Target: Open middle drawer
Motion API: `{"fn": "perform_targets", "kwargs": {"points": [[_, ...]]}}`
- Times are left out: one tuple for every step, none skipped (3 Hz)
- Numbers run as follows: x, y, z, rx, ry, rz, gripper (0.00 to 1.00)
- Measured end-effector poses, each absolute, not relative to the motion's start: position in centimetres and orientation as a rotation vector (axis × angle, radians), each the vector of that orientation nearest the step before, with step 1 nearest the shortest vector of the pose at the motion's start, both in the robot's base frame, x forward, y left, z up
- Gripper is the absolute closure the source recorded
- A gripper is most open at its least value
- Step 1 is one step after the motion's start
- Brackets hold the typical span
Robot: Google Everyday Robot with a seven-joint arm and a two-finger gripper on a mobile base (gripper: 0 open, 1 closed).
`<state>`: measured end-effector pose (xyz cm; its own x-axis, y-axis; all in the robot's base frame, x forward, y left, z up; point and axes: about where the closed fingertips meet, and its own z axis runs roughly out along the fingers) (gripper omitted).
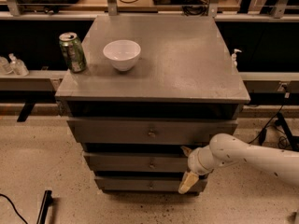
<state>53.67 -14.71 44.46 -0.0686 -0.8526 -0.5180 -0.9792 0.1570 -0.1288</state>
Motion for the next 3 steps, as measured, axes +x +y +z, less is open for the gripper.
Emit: {"fn": "perform_targets", "kwargs": {"points": [[54.99,-15.19,43.69,-1.727,1.991,0.327,0.17],[55.95,-15.63,43.26,-1.710,2.009,0.320,0.46],[55.86,-15.60,43.08,-1.707,2.012,0.327,0.46]]}}
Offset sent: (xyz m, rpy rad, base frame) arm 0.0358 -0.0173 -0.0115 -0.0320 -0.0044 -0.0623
